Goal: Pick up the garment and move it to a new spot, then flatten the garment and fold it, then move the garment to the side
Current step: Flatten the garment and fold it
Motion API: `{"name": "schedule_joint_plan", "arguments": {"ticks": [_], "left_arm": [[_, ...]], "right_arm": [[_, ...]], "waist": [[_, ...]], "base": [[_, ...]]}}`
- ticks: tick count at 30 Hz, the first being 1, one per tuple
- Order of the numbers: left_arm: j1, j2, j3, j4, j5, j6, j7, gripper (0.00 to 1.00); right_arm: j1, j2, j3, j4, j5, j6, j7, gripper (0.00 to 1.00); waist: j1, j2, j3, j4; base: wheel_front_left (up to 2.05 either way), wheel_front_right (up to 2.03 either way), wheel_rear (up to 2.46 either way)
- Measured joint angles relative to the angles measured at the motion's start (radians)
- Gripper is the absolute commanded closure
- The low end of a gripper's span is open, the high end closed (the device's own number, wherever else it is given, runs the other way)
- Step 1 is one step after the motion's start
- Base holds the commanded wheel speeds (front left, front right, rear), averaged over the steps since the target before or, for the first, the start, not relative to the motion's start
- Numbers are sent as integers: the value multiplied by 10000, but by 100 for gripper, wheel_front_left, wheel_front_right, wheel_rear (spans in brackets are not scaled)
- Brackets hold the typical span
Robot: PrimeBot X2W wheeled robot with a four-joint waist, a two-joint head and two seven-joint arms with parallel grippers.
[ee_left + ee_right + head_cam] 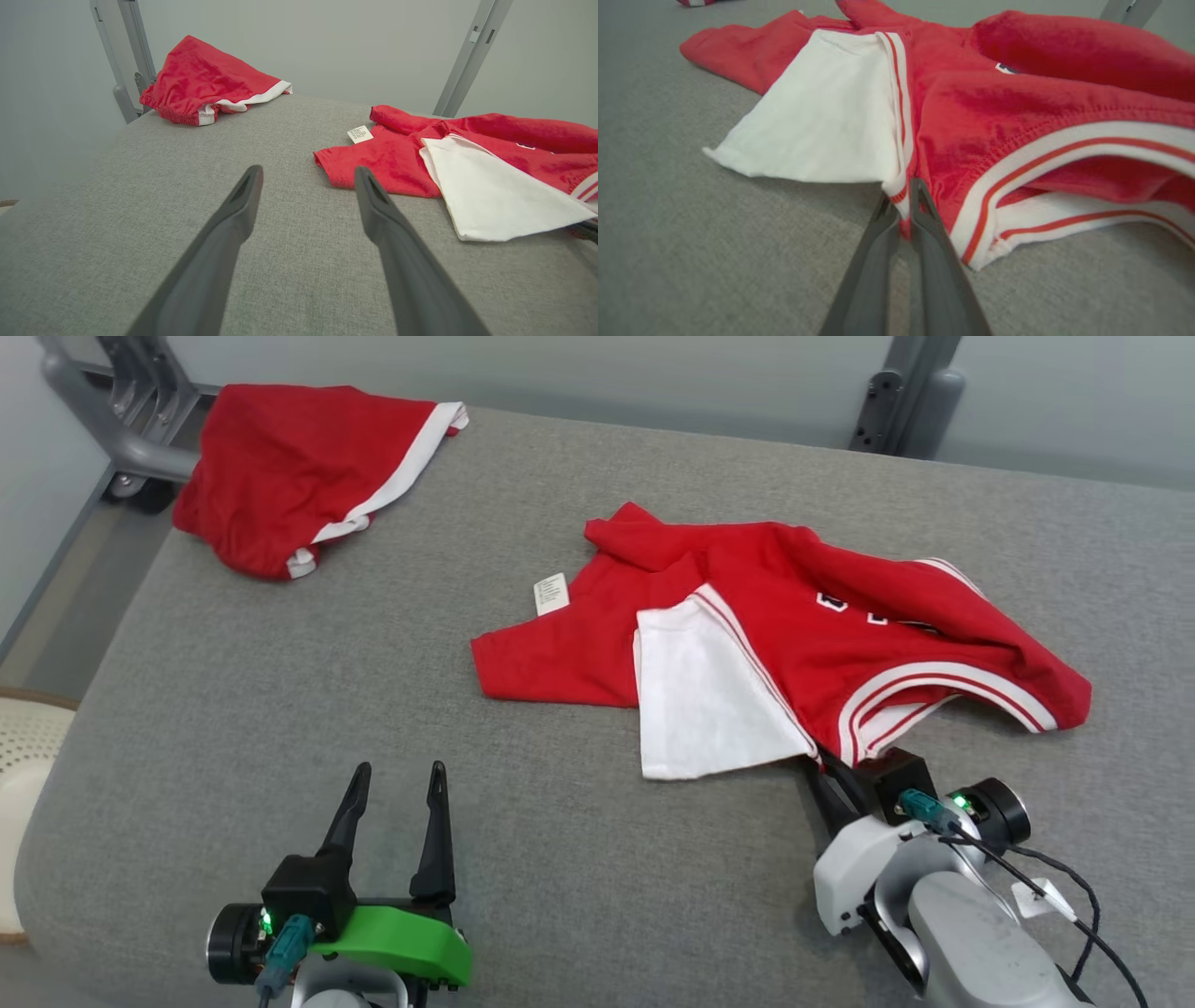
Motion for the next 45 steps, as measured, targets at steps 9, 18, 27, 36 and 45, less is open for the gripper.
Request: {"name": "schedule_joint_plan", "arguments": {"ticks": [9, 18, 27, 36, 45], "left_arm": [[76, -6, 88, 117, 222, -121, 0, 0], [66, -10, 215, 228, 384, -207, 0, 0], [5, -10, 359, 288, 529, -299, 0, 0], [-8, -10, 407, 336, 558, -324, 0, 0], [-693, -10, 403, 1344, 525, -318, 2, 0]], "right_arm": [[1522, -1057, 314, -1172, 255, 0, -2, 100], [2107, -1866, -92, -1693, 539, 0, 90, 100], [2457, -2341, -773, -2180, 746, 2, 268, 100], [2862, -2188, -1463, -2529, 792, 4, 245, 0], [3263, -1824, -2740, -3597, 629, 4, 111, 0]], "waist": [[0, 0, -214, -1151], [0, 0, -319, -2297], [0, 0, -179, -2858], [0, 0, -199, -3029], [0, 0, -255, -3444]], "base": [[0, 0, 0], [0, 0, 0], [0, 0, 0], [0, 0, 0], [0, 0, 0]]}}
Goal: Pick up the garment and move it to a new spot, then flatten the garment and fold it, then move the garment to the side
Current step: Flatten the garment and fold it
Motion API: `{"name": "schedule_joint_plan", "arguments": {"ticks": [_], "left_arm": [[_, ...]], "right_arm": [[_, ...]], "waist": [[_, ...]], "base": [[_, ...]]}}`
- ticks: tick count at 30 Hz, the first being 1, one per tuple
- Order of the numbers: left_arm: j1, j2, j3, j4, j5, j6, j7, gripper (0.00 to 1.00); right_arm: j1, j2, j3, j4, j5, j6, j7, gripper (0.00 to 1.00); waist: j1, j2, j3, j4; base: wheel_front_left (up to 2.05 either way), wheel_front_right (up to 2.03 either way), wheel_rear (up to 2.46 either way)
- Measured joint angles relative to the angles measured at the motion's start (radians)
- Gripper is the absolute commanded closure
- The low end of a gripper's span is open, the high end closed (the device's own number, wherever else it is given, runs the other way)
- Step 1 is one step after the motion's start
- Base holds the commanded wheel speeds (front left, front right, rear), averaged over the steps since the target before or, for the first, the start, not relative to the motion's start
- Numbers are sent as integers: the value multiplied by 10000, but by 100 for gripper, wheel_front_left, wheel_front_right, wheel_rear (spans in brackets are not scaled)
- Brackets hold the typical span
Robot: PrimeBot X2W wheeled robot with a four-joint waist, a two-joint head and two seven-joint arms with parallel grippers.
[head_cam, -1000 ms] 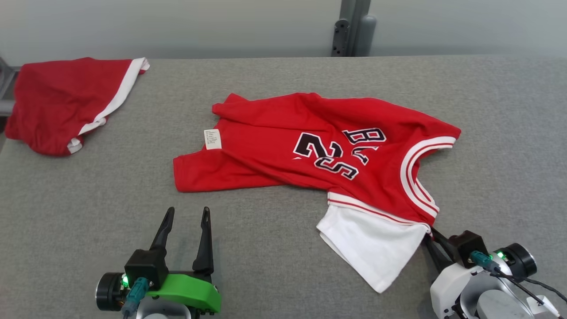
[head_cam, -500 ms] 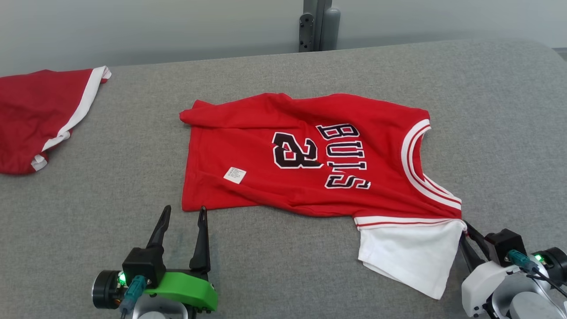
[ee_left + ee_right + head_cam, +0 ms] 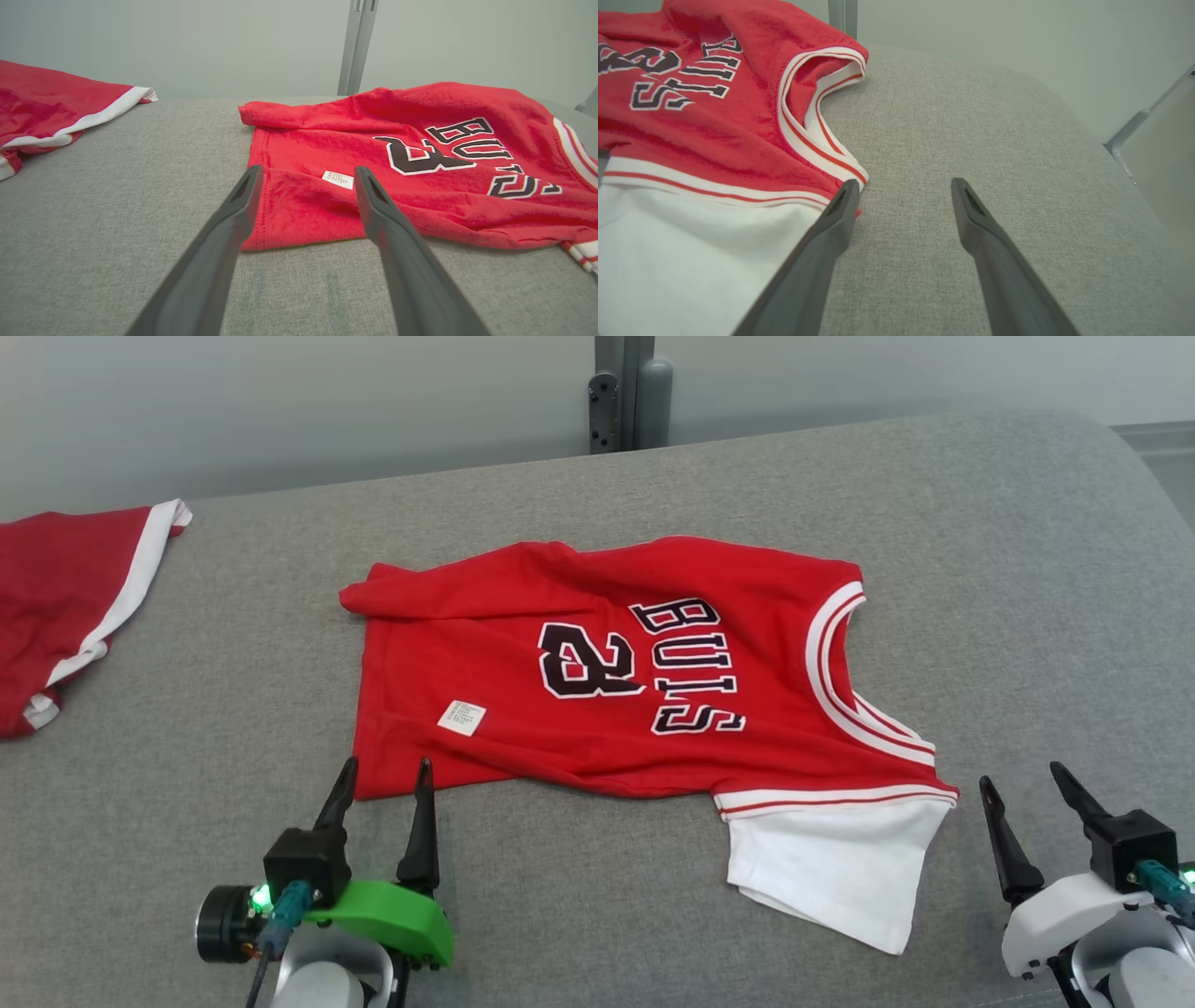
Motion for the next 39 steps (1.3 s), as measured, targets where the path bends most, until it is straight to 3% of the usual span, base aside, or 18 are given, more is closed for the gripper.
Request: {"name": "schedule_joint_plan", "arguments": {"ticks": [9, 17, 18, 21, 24, 27, 39], "left_arm": [[-1786, 593, 391, 2322, -146, 100, 884, 0], [-2624, 926, 508, 3509, -439, -219, 1296, 0], [-2670, 922, 502, 3584, -466, -244, 1298, 3], [-2789, 918, 418, 3887, -523, -408, 1398, 45], [-2852, 882, 301, 4184, -585, -529, 1524, 65], [-2909, 834, 247, 4389, -644, -619, 1469, 100], [-2783, 798, 2, 4069, -633, -702, 234, 100]], "right_arm": [[62, 431, -364, -1252, -430, 0, -36, 0], [9, 548, -190, -1430, -458, 0, -25, 0], [8, 552, -184, -1430, -458, 0, -25, 0], [8, 566, -173, -1413, -462, 0, -23, 0], [2, 579, -105, -1379, -462, 0, -23, 0], [-33, 608, -69, -1379, -462, 0, -23, 0], [38, 594, -96, -1361, -466, 0, -25, 0]], "waist": [[0, 0, 211, -600], [0, 0, 505, -868], [0, 0, 510, -869], [0, 0, 472, -845], [0, 0, 397, -814], [0, 0, 321, -788], [0, 0, 13, -565]], "base": [[0, 0, 0], [0, 0, 0], [0, 0, 0], [0, 0, 0], [0, 0, 0], [0, 0, 0], [0, 0, 0]]}}
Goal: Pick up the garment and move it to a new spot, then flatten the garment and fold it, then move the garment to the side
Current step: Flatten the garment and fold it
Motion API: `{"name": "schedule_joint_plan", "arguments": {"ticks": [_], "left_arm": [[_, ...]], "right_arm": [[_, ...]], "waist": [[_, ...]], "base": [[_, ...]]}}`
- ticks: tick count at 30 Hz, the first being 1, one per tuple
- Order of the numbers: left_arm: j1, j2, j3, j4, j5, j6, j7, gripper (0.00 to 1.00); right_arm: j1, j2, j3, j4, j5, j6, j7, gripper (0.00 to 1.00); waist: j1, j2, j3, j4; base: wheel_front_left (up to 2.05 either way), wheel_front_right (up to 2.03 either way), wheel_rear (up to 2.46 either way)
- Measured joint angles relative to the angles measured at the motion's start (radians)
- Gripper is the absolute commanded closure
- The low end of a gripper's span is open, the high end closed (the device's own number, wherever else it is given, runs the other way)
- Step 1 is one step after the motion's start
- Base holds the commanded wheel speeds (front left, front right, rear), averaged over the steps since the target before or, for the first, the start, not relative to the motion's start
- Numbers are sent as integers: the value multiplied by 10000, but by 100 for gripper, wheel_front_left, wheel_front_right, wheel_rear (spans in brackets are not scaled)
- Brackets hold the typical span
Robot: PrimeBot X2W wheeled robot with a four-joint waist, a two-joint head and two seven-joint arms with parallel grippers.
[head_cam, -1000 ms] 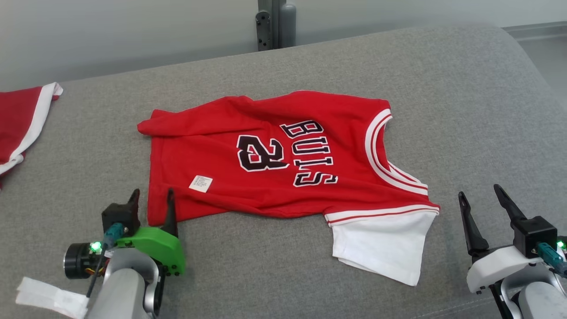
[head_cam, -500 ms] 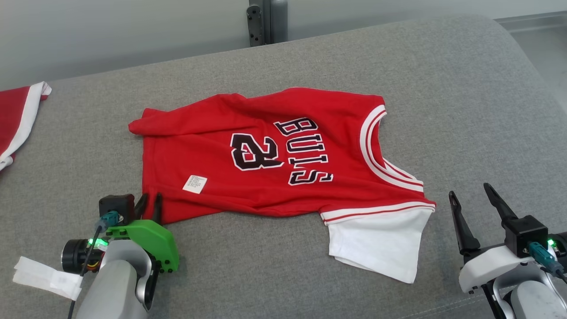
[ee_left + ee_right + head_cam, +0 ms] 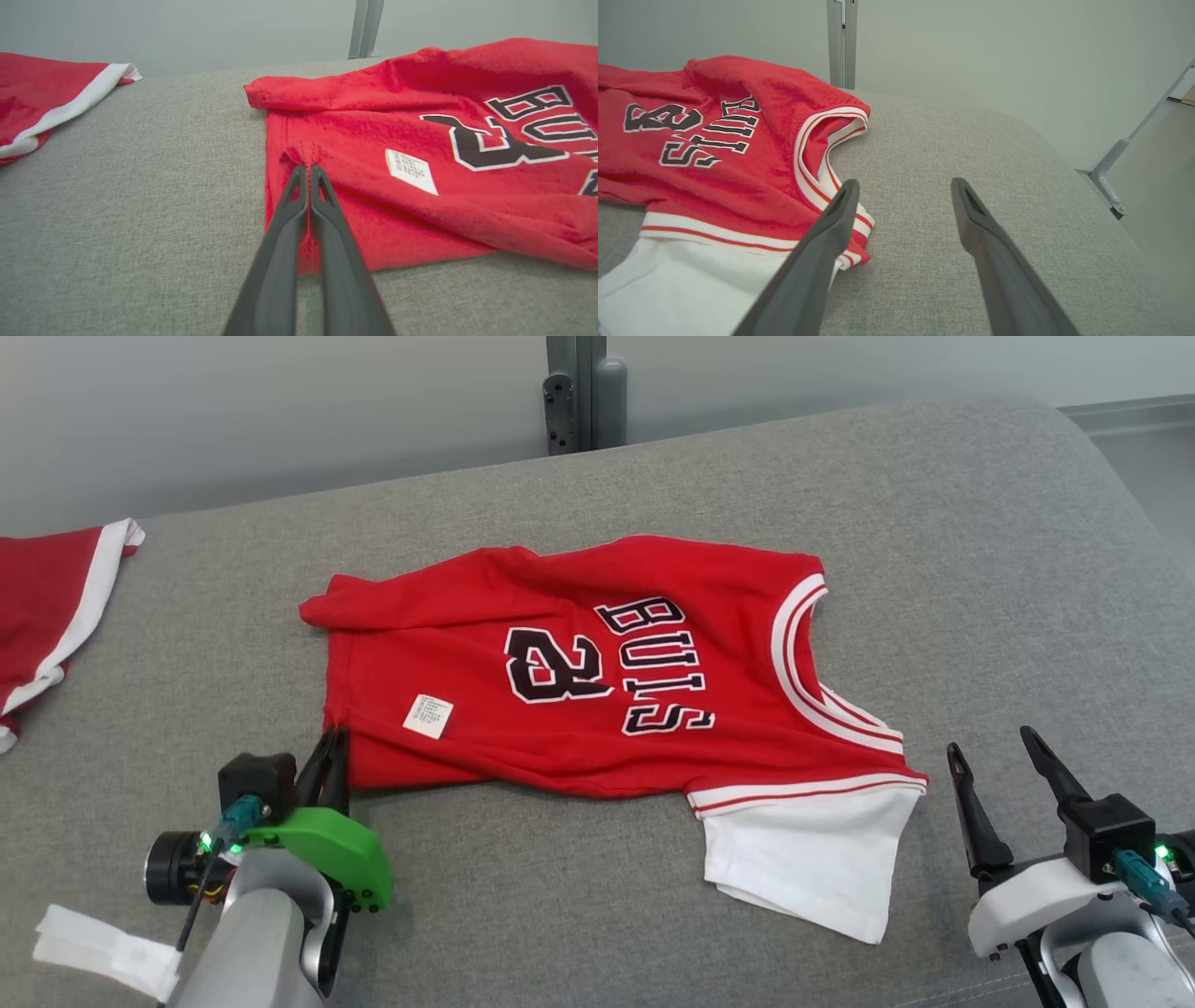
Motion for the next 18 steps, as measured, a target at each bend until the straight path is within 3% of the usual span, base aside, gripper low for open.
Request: {"name": "schedule_joint_plan", "arguments": {"ticks": [12, 18], "left_arm": [[2959, -169, 21, -2884, -29, 109, -228, 98], [3764, -307, -17, -3041, -136, 128, -232, 40]], "right_arm": [[352, 293, -276, 38, -38, 0, -13, 0], [420, 453, -270, 155, -38, 0, -17, 0]], "waist": [[0, 0, -251, 550], [0, 0, -322, 683]], "base": [[0, 0, 0], [0, 0, 0]]}}
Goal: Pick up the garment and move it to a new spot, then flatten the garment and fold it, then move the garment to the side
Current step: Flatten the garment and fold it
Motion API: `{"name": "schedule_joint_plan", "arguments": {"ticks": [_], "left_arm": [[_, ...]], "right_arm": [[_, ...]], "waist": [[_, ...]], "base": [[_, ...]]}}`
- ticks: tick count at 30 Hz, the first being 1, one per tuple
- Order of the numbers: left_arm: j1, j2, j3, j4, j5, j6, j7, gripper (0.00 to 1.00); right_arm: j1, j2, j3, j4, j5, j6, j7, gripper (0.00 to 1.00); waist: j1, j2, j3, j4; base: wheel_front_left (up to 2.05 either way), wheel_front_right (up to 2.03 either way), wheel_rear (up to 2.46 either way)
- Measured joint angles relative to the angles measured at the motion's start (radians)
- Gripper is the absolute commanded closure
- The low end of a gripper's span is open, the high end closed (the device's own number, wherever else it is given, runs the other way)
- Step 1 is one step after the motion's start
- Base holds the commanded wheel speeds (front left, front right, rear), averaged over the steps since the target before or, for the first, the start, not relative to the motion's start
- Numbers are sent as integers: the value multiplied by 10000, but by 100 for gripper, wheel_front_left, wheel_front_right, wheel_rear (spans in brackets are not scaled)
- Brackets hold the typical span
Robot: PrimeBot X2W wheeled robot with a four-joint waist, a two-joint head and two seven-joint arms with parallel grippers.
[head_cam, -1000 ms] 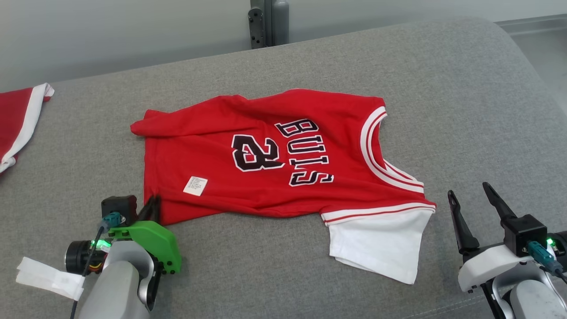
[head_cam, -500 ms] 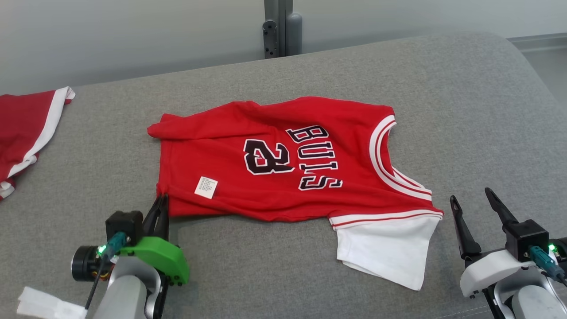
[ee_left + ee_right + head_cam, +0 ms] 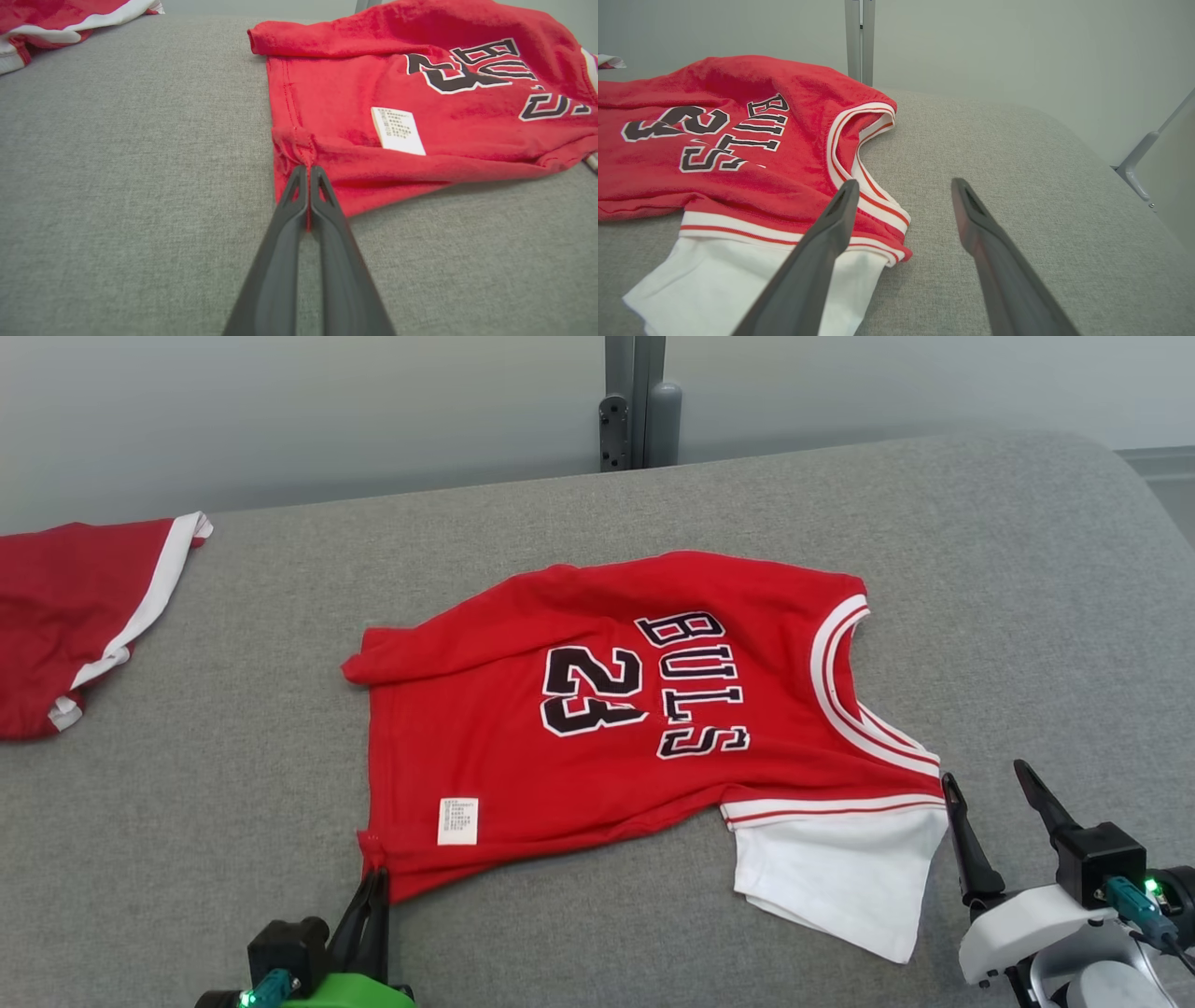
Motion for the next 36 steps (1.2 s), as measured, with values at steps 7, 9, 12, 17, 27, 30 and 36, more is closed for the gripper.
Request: {"name": "schedule_joint_plan", "arguments": {"ticks": [7, 9, 12, 17, 27, 30, 36], "left_arm": [[846, -69, 219, -362, -174, 75, -2, 0], [1091, -38, 290, -533, -207, 82, -2, 0], [1291, -6, 336, -786, -268, 84, -2, 0], [1147, -23, 355, -1068, -445, 71, 59, 0], [-8, -90, 548, -117, -915, 476, 1287, 0], [-92, -75, 581, -21, -951, 598, 1544, 0], [60, -15, 393, -543, -1043, 497, 1889, 100]], "right_arm": [[35, -4, -127, 105, 2, 0, -12, 0], [38, 0, -178, 107, 2, 0, -13, 0], [41, 19, -221, 107, -6, 0, -29, 0], [43, 56, -232, 107, -36, 0, -38, 0], [-107, 111, -19, 119, -75, 0, -40, 0], [-109, 73, -113, 123, -71, 0, -40, 0], [-101, 90, -244, 111, -73, 0, -42, 0]], "waist": [[0, 0, -30, 64], [0, 0, -27, 77], [0, 0, -45, 84], [0, 0, -68, 74], [0, 0, 23, -200], [0, 0, 96, -278], [0, 0, 161, -283]], "base": [[0, 0, 0], [0, 0, 0], [0, 0, 0], [0, 0, 0], [0, 0, 0], [0, 0, 0], [0, 0, 0]]}}
